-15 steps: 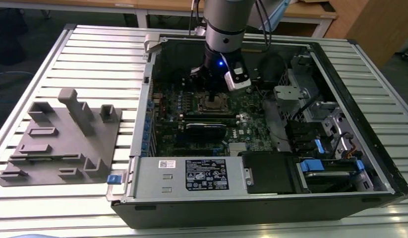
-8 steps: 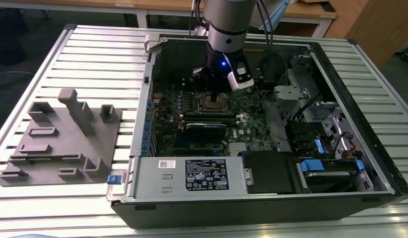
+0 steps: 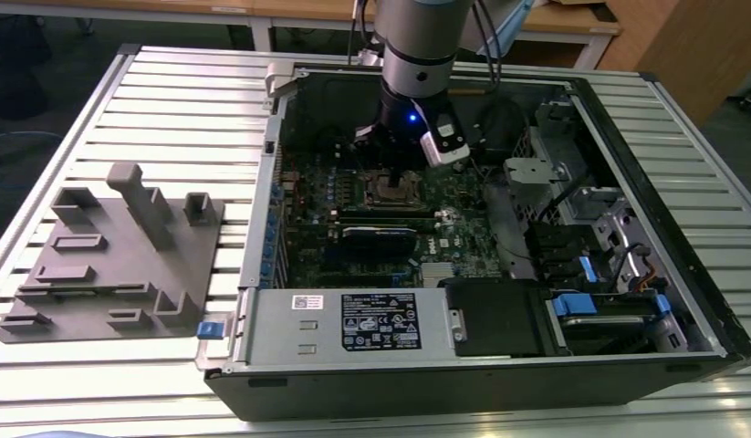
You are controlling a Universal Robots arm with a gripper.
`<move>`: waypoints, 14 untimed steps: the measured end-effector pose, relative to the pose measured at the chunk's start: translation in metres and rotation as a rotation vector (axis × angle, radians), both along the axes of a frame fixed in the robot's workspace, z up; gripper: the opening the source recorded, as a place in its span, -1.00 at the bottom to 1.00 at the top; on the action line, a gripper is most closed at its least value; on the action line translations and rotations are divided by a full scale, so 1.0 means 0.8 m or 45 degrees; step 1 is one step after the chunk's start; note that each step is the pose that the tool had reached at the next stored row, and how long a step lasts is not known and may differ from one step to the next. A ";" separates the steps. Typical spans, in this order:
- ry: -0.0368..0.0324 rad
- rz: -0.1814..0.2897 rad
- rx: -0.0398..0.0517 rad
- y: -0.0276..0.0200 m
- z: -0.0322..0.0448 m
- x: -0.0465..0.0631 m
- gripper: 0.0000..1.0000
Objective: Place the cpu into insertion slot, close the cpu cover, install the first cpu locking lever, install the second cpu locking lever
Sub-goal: 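Close the cpu cover, then install the first cpu locking lever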
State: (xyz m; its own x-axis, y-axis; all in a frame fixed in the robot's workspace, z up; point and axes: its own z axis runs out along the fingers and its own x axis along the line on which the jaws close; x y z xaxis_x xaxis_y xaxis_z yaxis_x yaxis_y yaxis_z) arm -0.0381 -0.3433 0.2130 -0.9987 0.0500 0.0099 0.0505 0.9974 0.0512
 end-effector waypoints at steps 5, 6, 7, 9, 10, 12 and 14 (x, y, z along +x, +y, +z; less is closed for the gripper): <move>-0.0010 0.002 0.000 0.0000 -0.0001 -0.001 -0.79; -0.0010 0.002 0.000 0.0000 -0.0001 -0.001 -0.79; -0.0010 0.003 0.000 0.0000 -0.0001 -0.001 -0.79; -0.0009 0.003 0.000 0.0000 -0.0001 -0.001 -0.79; -0.0010 0.003 0.000 0.0000 0.0000 -0.001 -0.79; -0.0009 0.003 0.000 -0.0001 0.0008 -0.001 -0.79; -0.0009 0.003 0.000 0.0000 0.0018 -0.001 -0.79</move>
